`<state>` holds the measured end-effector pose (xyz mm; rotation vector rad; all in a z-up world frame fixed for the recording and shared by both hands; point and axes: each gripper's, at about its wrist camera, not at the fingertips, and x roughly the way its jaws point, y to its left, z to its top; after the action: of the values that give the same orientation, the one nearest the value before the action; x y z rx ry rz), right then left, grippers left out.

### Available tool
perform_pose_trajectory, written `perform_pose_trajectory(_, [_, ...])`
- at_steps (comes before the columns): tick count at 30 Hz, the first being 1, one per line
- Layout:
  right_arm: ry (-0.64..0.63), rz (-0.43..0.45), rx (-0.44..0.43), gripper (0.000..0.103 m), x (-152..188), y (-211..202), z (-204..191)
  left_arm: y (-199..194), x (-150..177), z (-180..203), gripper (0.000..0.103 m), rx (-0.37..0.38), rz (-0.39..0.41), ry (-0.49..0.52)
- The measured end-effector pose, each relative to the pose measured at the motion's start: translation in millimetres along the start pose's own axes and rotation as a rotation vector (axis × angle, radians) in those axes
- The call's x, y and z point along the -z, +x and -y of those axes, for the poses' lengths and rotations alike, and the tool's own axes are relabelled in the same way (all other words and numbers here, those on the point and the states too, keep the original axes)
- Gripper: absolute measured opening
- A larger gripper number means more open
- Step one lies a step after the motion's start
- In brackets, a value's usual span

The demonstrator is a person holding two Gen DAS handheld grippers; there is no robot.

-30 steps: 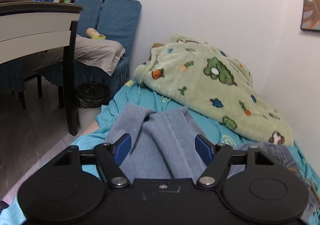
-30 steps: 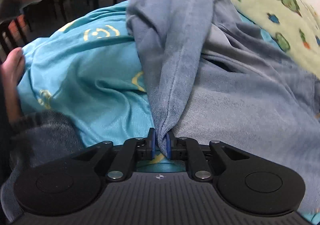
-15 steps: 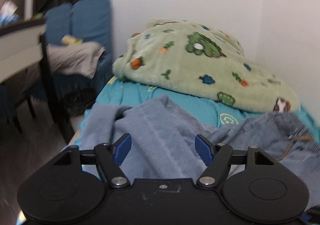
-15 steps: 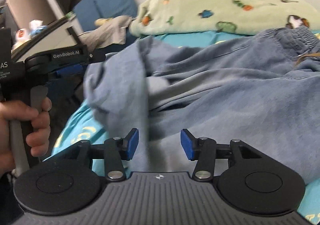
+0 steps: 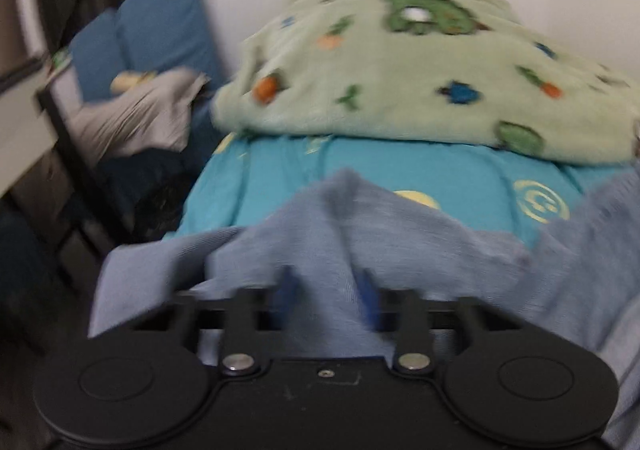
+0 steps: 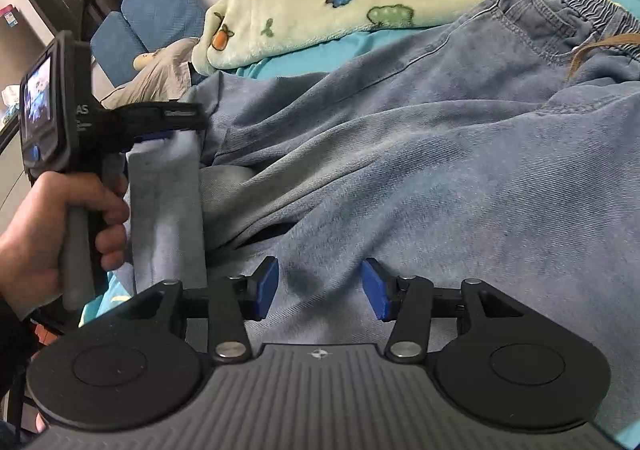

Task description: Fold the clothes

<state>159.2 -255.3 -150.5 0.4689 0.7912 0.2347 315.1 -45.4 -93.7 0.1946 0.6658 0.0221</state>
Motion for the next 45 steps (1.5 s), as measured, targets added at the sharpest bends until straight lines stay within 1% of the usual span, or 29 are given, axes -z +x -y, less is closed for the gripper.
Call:
perform_pose_trajectory(2, [0.012, 0.001, -0.012, 0.051, -1.9, 1.9, 0.9, -9.0, 1.7, -12.4, 0.002, 0.023, 0.004, -0.014])
perform_pose_trajectory(5, [0.005, 0.006, -0.017, 0.051, -2.6, 0.3, -0.4, -44.9, 2.6, -26.1, 0.002, 0.046, 0.049, -0.030])
perform_pose_trajectory(8, [-0.002, 0.015, -0.030, 0.051, -0.1, -5.3, -2.7, -96.5, 5.2, -39.4, 0.001, 0.079, 0.098, -0.067])
perform_pose_trajectory(11, [-0.025, 0.023, -0.036, 0.050, 4.7, -13.9, -7.7, -146.1, 12.1, -61.5, 0.001, 0.102, 0.125, -0.138])
perform_pose_trajectory(14, [-0.051, 0.022, -0.035, 0.050, 9.4, -22.6, -13.2, -187.4, 29.6, -83.1, 0.001, 0.104, 0.105, -0.193])
perform_pose_trajectory(16, [-0.070, 0.021, -0.031, 0.050, 13.7, -27.6, -16.2, -203.9, 45.9, -94.4, 0.001, 0.081, 0.051, -0.226])
perform_pose_trajectory(17, [-0.080, 0.019, -0.024, 0.050, 15.6, -29.5, -17.7, -207.7, 54.8, -100.2, 0.001, 0.075, 0.009, -0.251])
perform_pose_trajectory(20, [-0.100, 0.004, 0.002, 0.050, 20.7, -34.3, -19.1, -202.3, 86.1, -114.1, 0.001, 0.072, -0.177, -0.322])
perform_pose_trajectory(21, [-0.106, -0.006, 0.012, 0.050, 23.1, -34.9, -19.2, -197.4, 94.4, -117.3, 0.001, 0.068, -0.228, -0.343])
perform_pose_trajectory(22, [-0.115, -0.018, 0.025, 0.050, 25.7, -35.3, -20.0, -193.9, 98.2, -119.7, 0.001, 0.066, -0.256, -0.356])
perform_pose_trajectory(23, [-0.127, -0.031, 0.043, 0.050, 28.2, -34.7, -20.6, -191.7, 98.9, -121.5, 0.001, 0.065, -0.265, -0.363])
perform_pose_trajectory(25, [-0.156, -0.056, 0.074, 0.050, 32.9, -33.6, -22.7, -193.7, 97.5, -120.1, 0.002, 0.068, -0.252, -0.357])
perform_pose_trajectory(28, [-0.204, -0.083, 0.107, 0.050, 39.1, -33.4, -26.8, -201.0, 94.2, -114.2, 0.008, 0.076, -0.212, -0.330])
perform_pose_trajectory(29, [-0.218, -0.085, 0.113, 0.050, 41.0, -34.3, -28.1, -206.1, 93.5, -110.8, 0.016, 0.083, -0.185, -0.306])
perform_pose_trajectory(30, [-0.227, -0.084, 0.115, 0.050, 41.6, -35.8, -29.5, -212.9, 93.1, -107.8, 0.031, 0.093, -0.153, -0.284])
perform_pose_trajectory(31, [-0.230, -0.082, 0.113, 0.050, 42.6, -37.4, -29.8, -219.6, 92.6, -104.7, 0.039, 0.104, -0.120, -0.262])
perform_pose_trajectory(32, [-0.228, -0.077, 0.111, 0.050, 42.7, -38.8, -30.0, -225.7, 91.8, -101.7, 0.051, 0.113, -0.083, -0.243])
perform_pose_trajectory(33, [-0.226, -0.070, 0.109, 0.050, 42.4, -39.4, -30.0, -228.4, 89.6, -97.6, 0.055, 0.119, -0.048, -0.224])
perform_pose_trajectory(35, [-0.219, -0.059, 0.106, 0.050, 40.9, -38.7, -29.8, -228.0, 83.0, -87.3, 0.057, 0.126, 0.005, -0.180])
perform_pose_trajectory(37, [-0.209, -0.050, 0.104, 0.050, 38.8, -36.3, -29.5, -218.9, 76.0, -74.9, 0.058, 0.123, 0.032, -0.121])
perform_pose_trajectory(39, [-0.198, -0.041, 0.102, 0.050, 36.6, -33.8, -29.2, -201.0, 68.3, -60.5, 0.058, 0.118, 0.031, -0.052])
perform_pose_trajectory(41, [-0.173, -0.033, 0.094, 0.050, 33.3, -32.3, -25.7, -177.7, 59.7, -45.6, 0.058, 0.118, 0.003, -0.001])
perform_pose_trajectory(42, [-0.163, -0.028, 0.091, 0.050, 32.4, -33.4, -26.5, -166.5, 55.6, -41.6, 0.058, 0.131, -0.003, 0.000])
perform_pose_trajectory(45, [-0.123, -0.013, 0.078, 0.050, 30.0, -37.2, -22.9, -136.8, 48.3, -37.9, 0.058, 0.163, -0.002, -0.038])
